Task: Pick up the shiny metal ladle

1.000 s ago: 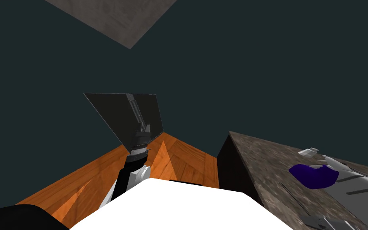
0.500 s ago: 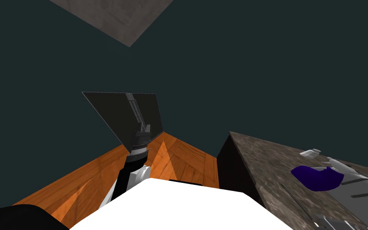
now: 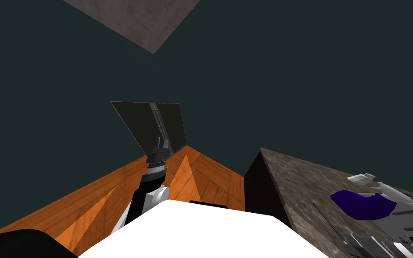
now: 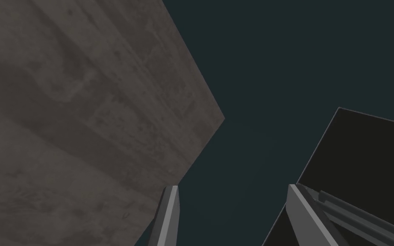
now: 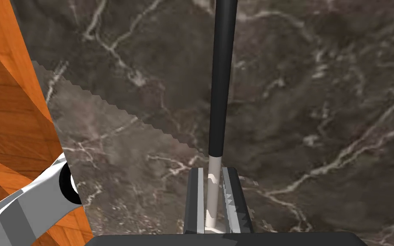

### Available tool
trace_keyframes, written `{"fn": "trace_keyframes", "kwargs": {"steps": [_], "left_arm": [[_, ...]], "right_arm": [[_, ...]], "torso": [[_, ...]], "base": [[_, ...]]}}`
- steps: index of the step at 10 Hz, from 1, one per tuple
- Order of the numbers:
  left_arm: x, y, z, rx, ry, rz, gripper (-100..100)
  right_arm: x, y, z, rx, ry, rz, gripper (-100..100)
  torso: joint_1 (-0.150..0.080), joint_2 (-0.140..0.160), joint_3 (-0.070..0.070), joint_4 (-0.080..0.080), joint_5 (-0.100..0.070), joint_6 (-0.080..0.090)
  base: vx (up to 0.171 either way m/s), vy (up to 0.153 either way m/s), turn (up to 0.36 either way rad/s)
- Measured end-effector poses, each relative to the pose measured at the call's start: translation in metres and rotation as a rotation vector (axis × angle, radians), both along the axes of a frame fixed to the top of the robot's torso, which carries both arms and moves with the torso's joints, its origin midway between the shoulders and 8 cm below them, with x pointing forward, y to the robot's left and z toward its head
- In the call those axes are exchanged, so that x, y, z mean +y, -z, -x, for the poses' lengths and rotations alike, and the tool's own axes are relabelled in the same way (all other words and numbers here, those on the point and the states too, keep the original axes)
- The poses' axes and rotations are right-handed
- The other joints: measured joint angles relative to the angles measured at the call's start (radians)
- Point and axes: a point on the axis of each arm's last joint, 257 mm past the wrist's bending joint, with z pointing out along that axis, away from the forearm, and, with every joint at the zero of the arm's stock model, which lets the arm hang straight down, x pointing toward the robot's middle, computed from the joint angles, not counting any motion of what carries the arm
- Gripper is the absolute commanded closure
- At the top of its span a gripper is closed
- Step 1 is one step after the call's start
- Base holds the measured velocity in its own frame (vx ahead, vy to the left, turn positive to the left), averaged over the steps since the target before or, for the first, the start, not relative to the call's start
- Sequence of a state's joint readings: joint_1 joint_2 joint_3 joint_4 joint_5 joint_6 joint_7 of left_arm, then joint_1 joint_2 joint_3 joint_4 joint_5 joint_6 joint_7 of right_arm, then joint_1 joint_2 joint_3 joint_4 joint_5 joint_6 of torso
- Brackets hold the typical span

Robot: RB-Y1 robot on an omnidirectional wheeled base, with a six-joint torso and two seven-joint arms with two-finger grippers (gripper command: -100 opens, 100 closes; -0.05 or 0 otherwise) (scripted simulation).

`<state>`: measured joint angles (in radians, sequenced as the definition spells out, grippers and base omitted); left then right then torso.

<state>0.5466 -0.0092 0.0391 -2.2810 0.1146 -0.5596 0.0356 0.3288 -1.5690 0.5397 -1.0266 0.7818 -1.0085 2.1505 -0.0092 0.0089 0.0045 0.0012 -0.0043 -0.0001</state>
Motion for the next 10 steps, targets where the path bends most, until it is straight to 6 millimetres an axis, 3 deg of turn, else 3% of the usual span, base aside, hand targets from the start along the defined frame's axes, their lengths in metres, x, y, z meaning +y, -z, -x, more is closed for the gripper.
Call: {"fn": "trace_keyframes", "kwargs": {"steps": [10], "left_arm": [[0.000, 0.000, 0.000, 0.000, 0.000, 0.000, 0]], "right_arm": [[0.026, -0.005, -0.038, 0.008, 0.121, 0.009, 100]], "torso": [[0.003, -0.001, -0.001, 0.000, 0.001, 0.000]], "base": [[-0.103, -0.051, 0.112]]}}
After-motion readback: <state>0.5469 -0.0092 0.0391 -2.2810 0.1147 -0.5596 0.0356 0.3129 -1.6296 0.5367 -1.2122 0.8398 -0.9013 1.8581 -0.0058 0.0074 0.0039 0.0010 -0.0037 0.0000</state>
